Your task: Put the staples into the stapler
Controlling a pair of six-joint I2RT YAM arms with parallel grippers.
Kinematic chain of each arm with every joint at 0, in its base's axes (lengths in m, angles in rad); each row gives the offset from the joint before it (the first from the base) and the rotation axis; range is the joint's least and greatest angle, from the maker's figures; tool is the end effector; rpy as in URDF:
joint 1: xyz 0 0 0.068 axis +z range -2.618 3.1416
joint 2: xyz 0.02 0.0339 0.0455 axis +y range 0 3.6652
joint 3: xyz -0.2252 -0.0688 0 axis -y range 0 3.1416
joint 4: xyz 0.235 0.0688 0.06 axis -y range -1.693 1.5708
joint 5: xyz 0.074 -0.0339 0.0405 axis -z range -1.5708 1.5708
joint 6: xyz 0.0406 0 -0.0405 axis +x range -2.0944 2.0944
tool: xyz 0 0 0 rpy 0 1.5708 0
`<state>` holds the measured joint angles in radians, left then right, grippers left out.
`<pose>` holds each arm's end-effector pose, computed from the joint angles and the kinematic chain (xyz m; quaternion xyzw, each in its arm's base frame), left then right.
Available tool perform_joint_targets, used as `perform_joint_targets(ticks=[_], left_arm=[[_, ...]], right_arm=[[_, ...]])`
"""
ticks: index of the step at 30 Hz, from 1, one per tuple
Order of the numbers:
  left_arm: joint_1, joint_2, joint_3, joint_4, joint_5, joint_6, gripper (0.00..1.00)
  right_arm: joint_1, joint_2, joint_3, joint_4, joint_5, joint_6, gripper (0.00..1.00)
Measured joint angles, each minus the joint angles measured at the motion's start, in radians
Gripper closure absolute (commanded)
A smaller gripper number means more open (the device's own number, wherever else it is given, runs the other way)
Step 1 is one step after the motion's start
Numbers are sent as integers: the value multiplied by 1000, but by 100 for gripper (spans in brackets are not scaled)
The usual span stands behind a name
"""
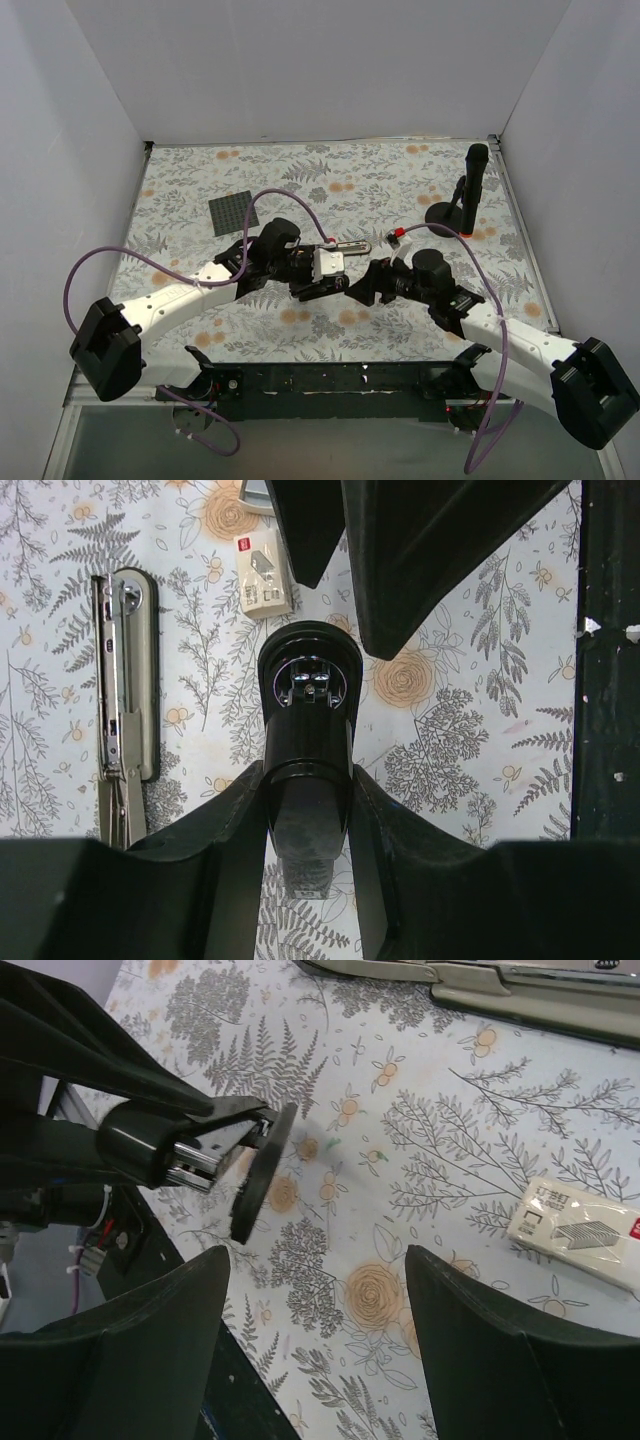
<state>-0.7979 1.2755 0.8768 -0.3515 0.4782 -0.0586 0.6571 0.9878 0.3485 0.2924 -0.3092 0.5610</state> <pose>0.1785 -0.2098 0.2180 0.4100 0.7966 -0.3585 0.2623 0.1717 0.1481 0.1711 -0.1272 0.8036 0.4281 0.3934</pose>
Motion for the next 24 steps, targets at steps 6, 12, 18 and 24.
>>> perform_joint_targets(ticks=[6,12,18,24], left_arm=[[0,2,-25,6,-3,-6,100],[0,-8,-33,39,1,-13,100],[0,-21,-33,47,2,-17,100],[0,-33,-39,47,1,-21,100]], right_arm=[[19,-4,17,25,17,31,23],[20,10,30,26,26,58,28],[35,50,56,48,26,84,31],[50,86,66,79,24,107,42]])
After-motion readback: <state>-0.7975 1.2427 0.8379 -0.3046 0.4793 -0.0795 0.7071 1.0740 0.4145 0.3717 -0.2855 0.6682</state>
